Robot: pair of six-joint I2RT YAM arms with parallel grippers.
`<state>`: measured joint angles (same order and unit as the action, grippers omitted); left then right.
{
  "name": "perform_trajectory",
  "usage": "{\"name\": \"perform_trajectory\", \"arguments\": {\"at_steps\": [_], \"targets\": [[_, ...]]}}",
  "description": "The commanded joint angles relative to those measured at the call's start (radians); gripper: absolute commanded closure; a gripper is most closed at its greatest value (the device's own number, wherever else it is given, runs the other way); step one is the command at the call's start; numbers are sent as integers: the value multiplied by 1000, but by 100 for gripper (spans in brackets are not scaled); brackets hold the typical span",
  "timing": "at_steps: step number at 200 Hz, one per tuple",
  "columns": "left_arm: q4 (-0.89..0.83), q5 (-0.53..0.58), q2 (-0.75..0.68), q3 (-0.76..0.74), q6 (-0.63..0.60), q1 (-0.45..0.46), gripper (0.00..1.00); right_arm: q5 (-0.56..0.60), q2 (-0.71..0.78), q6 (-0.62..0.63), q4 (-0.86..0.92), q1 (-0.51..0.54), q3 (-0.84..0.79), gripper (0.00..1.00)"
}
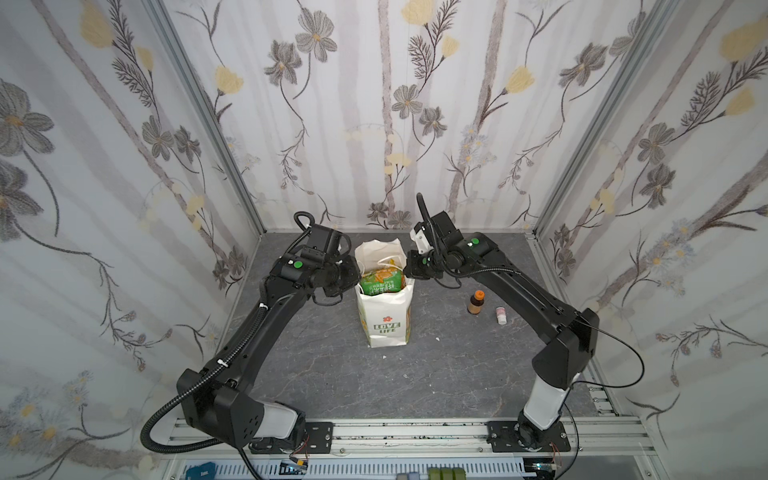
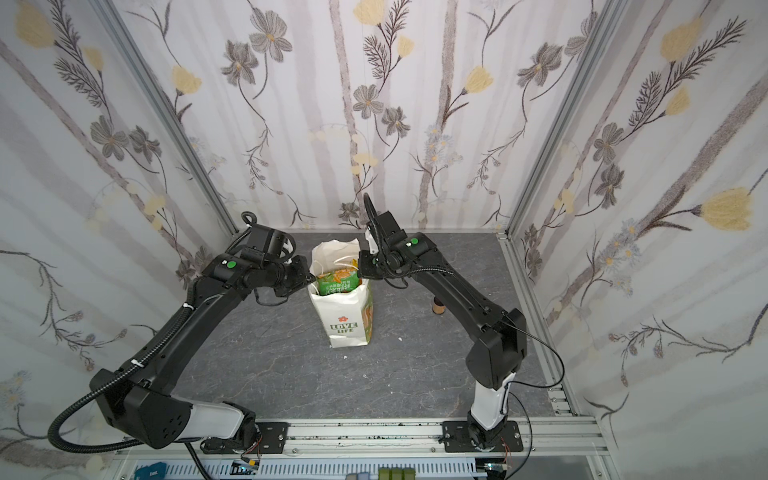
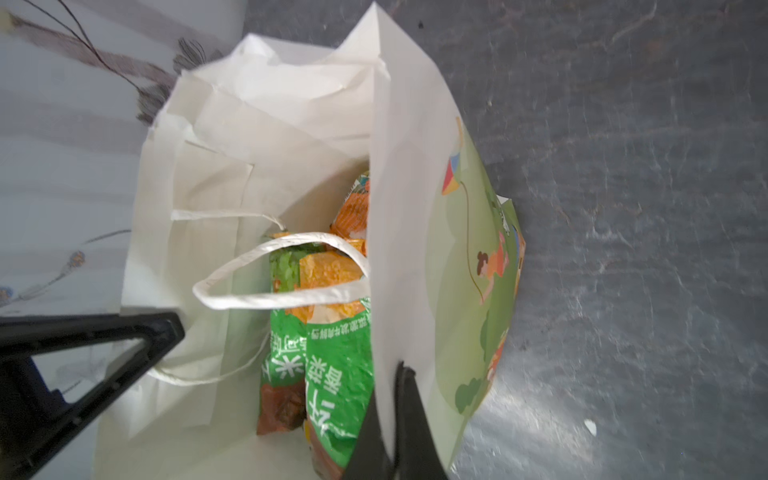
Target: Take the snacks out of the paper bag
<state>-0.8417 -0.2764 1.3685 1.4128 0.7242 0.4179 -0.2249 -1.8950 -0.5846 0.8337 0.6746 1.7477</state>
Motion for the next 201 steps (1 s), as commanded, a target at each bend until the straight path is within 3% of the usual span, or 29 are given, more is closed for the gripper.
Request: {"name": "perform_trajectory", "arguments": {"at_steps": [1, 33, 88, 100, 112, 146, 173, 201], "targets": [[76, 3, -66, -58, 75, 54, 100, -37, 135, -44, -118, 19, -171, 100], [68, 32, -153, -141, 111, 121, 100, -40, 285, -92, -182, 41, -362, 100], [46, -43, -192, -184, 182, 221, 100, -14, 415, -133, -163, 74, -443, 100], [33, -34, -196, -176, 184, 242, 87, -5, 432, -128, -157, 75, -454, 100], [20, -14, -202, -164, 175, 251, 85, 6, 443, -115, -153, 75, -475, 97], [19, 3, -215, -176, 181, 258, 69, 35, 457, -106, -120, 74, -506, 78], [-4, 51, -240, -154, 141, 260, 48, 213, 475, -103, -27, 75, -422, 60], [-73, 139, -249, -47, 17, 260, 38, 307, 491, -91, 67, 76, -297, 55]]}}
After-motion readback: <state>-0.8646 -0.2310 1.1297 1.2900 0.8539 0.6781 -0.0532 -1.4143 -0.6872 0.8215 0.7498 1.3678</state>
